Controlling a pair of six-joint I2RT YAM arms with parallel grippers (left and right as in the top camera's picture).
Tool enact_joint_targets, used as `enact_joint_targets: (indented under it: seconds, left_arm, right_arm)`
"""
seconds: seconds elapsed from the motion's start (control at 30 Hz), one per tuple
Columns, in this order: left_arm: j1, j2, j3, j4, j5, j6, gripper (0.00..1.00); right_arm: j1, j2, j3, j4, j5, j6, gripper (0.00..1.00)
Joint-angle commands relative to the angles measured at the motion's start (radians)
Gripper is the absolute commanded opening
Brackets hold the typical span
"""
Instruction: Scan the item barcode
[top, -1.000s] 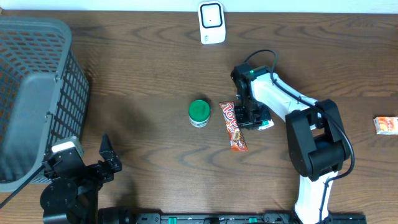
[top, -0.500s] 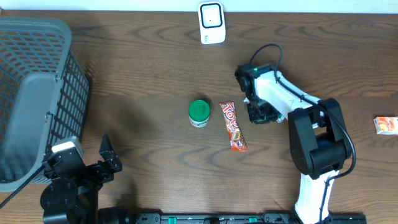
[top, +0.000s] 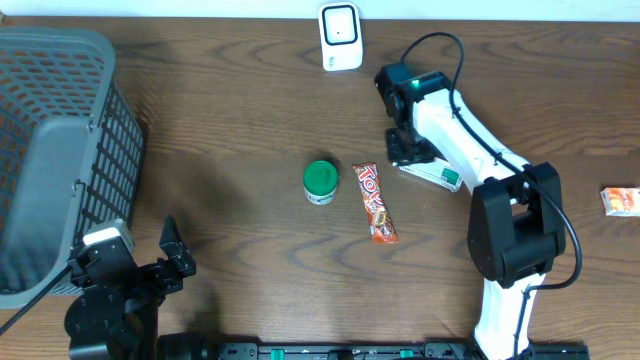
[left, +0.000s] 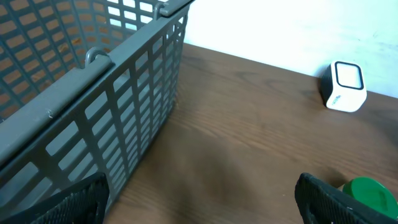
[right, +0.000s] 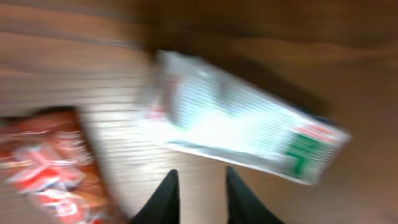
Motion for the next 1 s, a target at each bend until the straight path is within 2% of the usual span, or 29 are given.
enact_joint_targets:
  seconds: [0.0,0.07,0.1,0.13,0.2,0.23,0.33,0.47,0.53,0.67,0.83,0.97]
  left_arm:
    - [0.005,0.0,0.0,0.003,-0.008,-0.005,0.96]
    - [0.005,0.0,0.0,0.003,-0.008,-0.005,0.96]
    - [0.005,0.0,0.0,0.003,-0.008,-0.005,0.96]
    - [0.005,0.0,0.0,0.003,-0.008,-0.005,0.96]
    - [0.005,0.0,0.0,0.003,-0.008,-0.005,0.96]
    - [0.005,0.0,0.0,0.003,-0.008,-0.005,0.96]
    - [0.005,0.0,0.0,0.003,-0.008,-0.005,0.96]
    - [0.005,0.0,0.0,0.003,-0.008,-0.005,0.96]
    - [0.005,0.0,0.0,0.003,-0.008,-0.005,0.96]
    - [0.005,0.0,0.0,0.003,-0.008,-0.005,0.96]
    - [0.005,0.0,0.0,0.003,-0.008,-0.005,0.96]
    - [0.005,0.0,0.0,0.003,-0.008,-0.005,0.96]
  right_arm:
    - [-0.005,0.013,0.017,0.028,-0.156,0.024,0.15]
    - [-0.008,0.013,0.017,0.031,-0.134,0.068,0.17]
    - [-0.011,0.013,0.017,0.03,-0.134,0.079,0.23]
    - [-0.018,0.013,0.018,0.023,-0.136,0.103,0.36]
    - [-0.038,0.011,0.02,-0.014,-0.151,0.211,0.45]
    - [-0.05,0.011,0.02,-0.032,-0.164,0.259,0.54]
    - [-0.102,0.011,0.021,-0.099,-0.201,0.463,0.99]
    - [-0.175,0.011,0.02,-0.183,-0.263,0.729,0.99]
    - [-0.213,0.011,0.02,-0.222,-0.309,0.907,0.99]
    - [-0.243,0.011,0.02,-0.262,-0.36,1.152,0.99]
    - [-0.249,0.011,0.02,-0.279,-0.358,1.423,0.99]
    - [-0.242,0.011,0.015,-0.226,-0.305,1.553,0.99]
